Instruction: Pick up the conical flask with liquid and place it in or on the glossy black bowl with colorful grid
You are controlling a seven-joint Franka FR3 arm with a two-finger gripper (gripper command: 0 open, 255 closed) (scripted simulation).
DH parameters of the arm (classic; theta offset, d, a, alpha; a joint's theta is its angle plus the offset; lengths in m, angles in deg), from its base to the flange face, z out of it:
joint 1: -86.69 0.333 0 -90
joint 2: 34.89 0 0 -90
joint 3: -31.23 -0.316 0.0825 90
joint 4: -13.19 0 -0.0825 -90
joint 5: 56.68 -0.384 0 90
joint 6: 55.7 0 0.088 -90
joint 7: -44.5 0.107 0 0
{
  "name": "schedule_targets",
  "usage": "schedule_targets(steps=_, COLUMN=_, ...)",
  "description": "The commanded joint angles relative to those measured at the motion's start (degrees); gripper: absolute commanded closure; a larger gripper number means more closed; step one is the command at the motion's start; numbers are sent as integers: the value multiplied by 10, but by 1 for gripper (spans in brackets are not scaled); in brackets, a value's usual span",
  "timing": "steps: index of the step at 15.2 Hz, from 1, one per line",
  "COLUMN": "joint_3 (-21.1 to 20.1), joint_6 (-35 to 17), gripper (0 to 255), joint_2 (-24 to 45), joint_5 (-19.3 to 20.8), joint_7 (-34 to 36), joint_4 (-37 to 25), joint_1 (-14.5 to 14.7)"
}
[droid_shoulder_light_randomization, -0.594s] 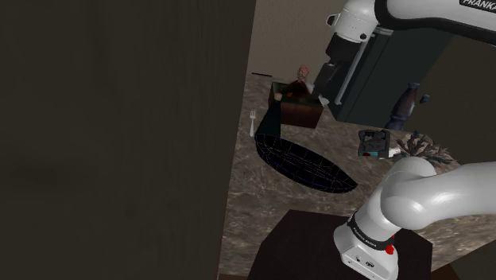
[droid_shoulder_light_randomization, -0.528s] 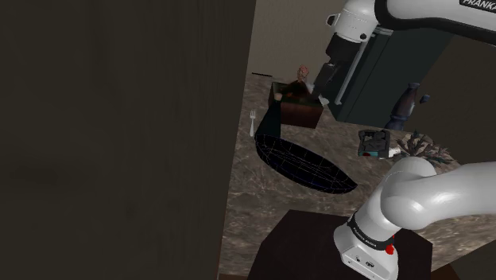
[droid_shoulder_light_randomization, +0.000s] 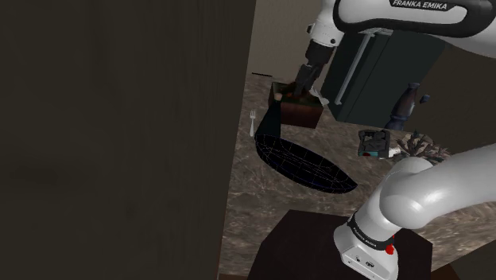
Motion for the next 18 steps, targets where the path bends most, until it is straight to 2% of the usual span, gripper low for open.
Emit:
schedule_targets(steps=1, joint_3=11, joint_6=-20, gripper=0, joint_2=44, joint_5=-4, joint_7=-6, joint_4=-16, joint_1=-3)
schedule_targets(steps=10, joint_3=61, joint_6=-61, gripper=0, joint_2=242, joint_5=-41, joint_7=-49, joint_4=-132, joint_1=-18)
schedule_targets(steps=18, joint_3=59, joint_6=-119, gripper=0, joint_2=250, joint_5=-44, joint_7=-51, joint_4=-82, joint_1=-17)
